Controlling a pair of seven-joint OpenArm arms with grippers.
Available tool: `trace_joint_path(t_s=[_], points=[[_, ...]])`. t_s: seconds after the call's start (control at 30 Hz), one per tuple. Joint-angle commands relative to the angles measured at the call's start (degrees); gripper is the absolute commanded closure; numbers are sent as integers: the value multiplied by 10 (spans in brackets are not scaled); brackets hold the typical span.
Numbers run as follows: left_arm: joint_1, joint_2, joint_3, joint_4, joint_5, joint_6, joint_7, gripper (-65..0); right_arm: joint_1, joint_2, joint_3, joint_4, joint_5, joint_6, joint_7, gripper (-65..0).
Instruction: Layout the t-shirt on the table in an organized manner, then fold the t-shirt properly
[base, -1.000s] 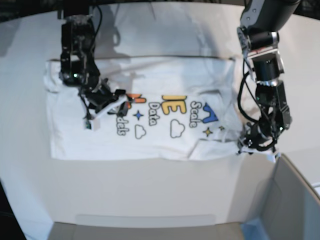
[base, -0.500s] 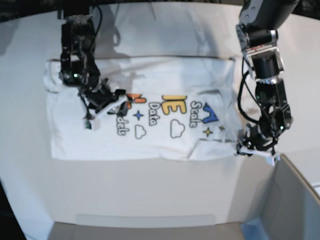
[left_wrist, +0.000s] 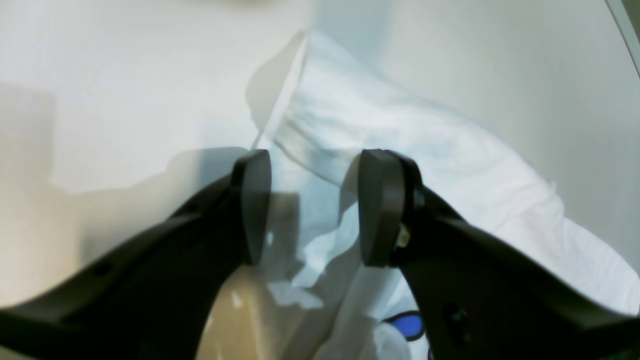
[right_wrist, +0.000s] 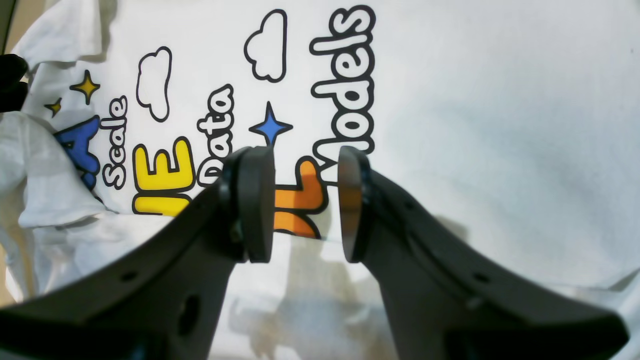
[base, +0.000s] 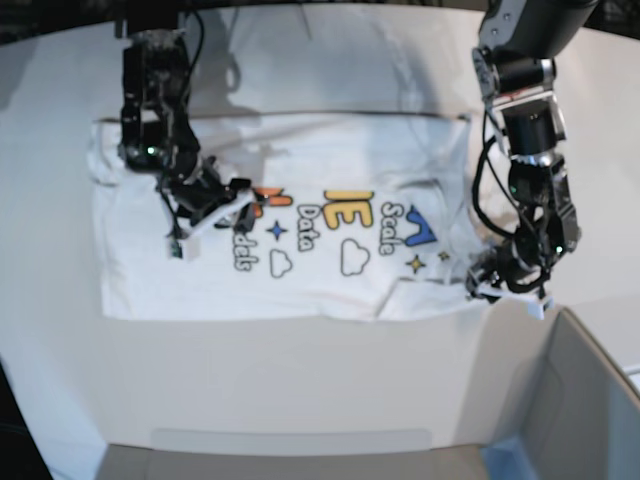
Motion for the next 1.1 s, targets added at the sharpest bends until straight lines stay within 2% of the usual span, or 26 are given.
trace_joint_path(t_s=[0.0, 0.2, 0.57, 0.77, 1.07], points=[[-17, -7, -2, 12, -4, -2, -8, -289, 8, 1, 1, 10, 4, 4, 9, -216], [-20, -5, -2, 9, -4, -3, -9, -290, 8, 1, 1, 10, 4, 4, 9, -216], [-41, -4, 3, 9, -4, -4, -45, -289, 2, 1, 1, 10, 4, 4, 9, -216], [-49, 8, 4, 8, -4, -4, -45, -289, 0, 1, 1, 12, 4, 4, 9, -216], [-45, -3, 0, 13, -3, -4, -39, -288, -3, 8, 0, 12, 7, 4, 9, -216]])
